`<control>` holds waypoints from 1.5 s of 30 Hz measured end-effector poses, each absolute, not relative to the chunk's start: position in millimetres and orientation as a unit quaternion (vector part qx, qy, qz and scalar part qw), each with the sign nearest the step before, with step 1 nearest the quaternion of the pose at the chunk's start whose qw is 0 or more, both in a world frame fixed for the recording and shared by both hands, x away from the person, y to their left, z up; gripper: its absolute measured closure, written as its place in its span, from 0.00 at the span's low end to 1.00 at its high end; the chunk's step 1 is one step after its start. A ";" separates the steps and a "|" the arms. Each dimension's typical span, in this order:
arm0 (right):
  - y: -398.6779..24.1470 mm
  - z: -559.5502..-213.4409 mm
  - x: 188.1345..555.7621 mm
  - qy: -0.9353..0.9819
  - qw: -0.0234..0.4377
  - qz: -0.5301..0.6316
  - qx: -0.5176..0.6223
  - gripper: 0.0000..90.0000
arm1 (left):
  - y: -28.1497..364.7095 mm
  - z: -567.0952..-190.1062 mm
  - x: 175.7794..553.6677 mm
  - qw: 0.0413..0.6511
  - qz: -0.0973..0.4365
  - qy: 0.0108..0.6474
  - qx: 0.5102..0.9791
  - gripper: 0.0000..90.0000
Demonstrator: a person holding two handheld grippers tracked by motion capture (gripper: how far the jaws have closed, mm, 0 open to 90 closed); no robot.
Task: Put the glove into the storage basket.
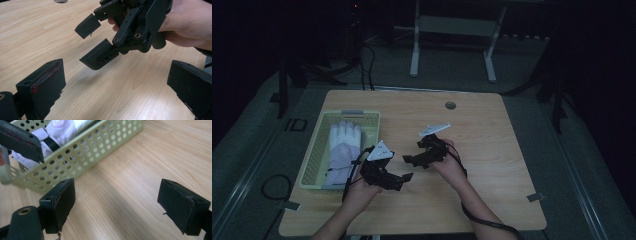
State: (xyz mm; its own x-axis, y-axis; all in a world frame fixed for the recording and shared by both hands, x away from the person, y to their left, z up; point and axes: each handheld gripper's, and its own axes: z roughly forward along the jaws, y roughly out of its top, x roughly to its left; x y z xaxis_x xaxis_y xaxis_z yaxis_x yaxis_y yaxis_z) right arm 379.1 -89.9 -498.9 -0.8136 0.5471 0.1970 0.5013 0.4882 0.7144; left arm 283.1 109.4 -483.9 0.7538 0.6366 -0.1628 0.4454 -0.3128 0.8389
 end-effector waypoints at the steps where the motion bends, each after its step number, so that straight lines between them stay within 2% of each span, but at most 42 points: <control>1: -94.0 -500.8 378.4 0.862 0.031 0.403 0.306 0.16 | 107.7 -485.7 282.6 0.486 0.096 0.331 0.803 0.02; 20: -168.6 -531.7 362.9 0.852 0.040 0.398 0.337 0.16 | 57.8 -524.4 275.2 0.471 0.051 0.285 0.833 0.02; 31: -193.8 -546.3 348.6 0.849 0.056 0.418 0.318 0.16 | 36.9 -555.2 273.0 0.454 0.036 0.267 0.849 0.02; 45: -214.4 -560.2 333.4 0.857 0.062 0.395 0.325 0.16 | 34.0 -568.3 269.8 0.447 0.041 0.263 0.854 0.02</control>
